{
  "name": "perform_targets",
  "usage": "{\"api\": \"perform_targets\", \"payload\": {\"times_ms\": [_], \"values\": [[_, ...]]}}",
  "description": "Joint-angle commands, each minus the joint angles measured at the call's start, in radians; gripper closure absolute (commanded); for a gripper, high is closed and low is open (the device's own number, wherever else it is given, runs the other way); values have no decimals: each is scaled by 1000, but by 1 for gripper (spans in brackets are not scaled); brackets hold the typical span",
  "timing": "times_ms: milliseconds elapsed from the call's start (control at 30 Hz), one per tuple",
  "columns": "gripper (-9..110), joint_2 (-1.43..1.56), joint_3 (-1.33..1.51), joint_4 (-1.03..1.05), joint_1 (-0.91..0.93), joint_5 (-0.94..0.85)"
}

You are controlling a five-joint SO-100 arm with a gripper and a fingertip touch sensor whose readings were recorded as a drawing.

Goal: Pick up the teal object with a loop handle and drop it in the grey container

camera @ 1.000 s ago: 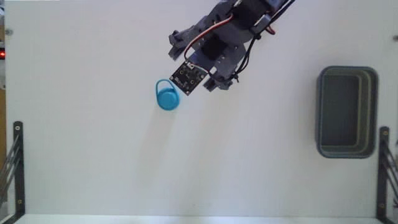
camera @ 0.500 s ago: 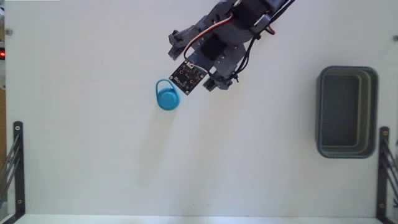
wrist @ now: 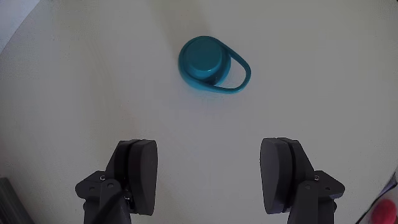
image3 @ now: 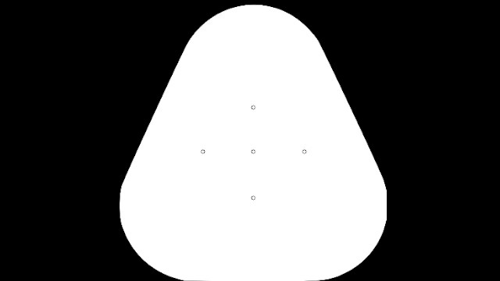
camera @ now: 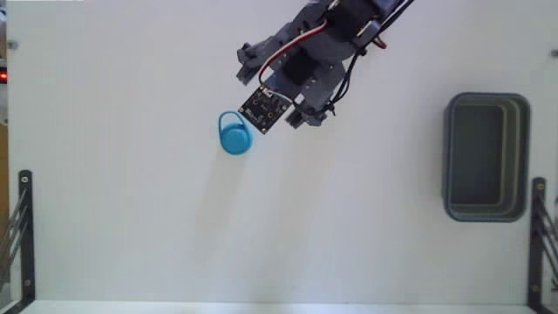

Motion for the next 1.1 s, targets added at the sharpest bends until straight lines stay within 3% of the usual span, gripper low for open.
{"api": "perform_targets", "payload": {"times_ms": [0, 1067], "values": [[-9, 43, 5, -4, 10, 5], [-9, -266, -73, -235, 10, 5]]}}
